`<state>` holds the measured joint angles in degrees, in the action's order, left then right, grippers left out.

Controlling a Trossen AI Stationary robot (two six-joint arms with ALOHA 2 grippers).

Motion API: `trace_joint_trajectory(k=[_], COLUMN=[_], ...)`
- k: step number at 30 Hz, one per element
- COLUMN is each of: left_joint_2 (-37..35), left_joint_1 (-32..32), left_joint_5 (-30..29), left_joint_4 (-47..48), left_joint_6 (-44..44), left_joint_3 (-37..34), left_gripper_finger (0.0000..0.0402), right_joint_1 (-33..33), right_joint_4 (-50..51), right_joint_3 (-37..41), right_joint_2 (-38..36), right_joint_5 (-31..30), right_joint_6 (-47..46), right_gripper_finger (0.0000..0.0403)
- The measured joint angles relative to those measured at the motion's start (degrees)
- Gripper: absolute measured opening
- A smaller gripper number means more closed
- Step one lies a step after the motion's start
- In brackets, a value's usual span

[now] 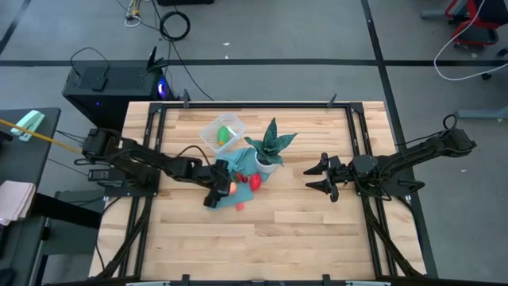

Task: Pick and placing Produce into tupperware
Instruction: Put the orange into the transparent bin

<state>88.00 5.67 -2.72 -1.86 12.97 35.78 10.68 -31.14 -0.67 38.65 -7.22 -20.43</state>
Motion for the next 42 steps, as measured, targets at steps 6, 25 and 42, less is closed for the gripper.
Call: trace_joint_trajectory(k=[6, 25, 42], left_joint_2=[1.4, 1.4, 1.3], left_joint_1=[-0.1, -0.1, -1.6], left_joint_5=[0.0, 0.0, 0.0], left_joint_4=[-2.0, -2.3, -0.5], left_joint_6=[0.0, 0.1, 0.3], left_joint_3=[0.0, 0.0, 3.2], left_gripper_finger=[0.0279, 0.0251, 0.0244], right_joint_1=[0.0, 0.0, 0.0], right_joint_4=[-0.1, -0.2, -0.2], right_joint_3=[0.0, 0.0, 0.0], right_joint_2=[0.0, 0.0, 0.0], right_joint_5=[0.0, 0.0, 0.0], right_joint_6=[0.0, 0.0, 0.0], right_gripper_finger=[0.0246, 0.0246, 0.0246])
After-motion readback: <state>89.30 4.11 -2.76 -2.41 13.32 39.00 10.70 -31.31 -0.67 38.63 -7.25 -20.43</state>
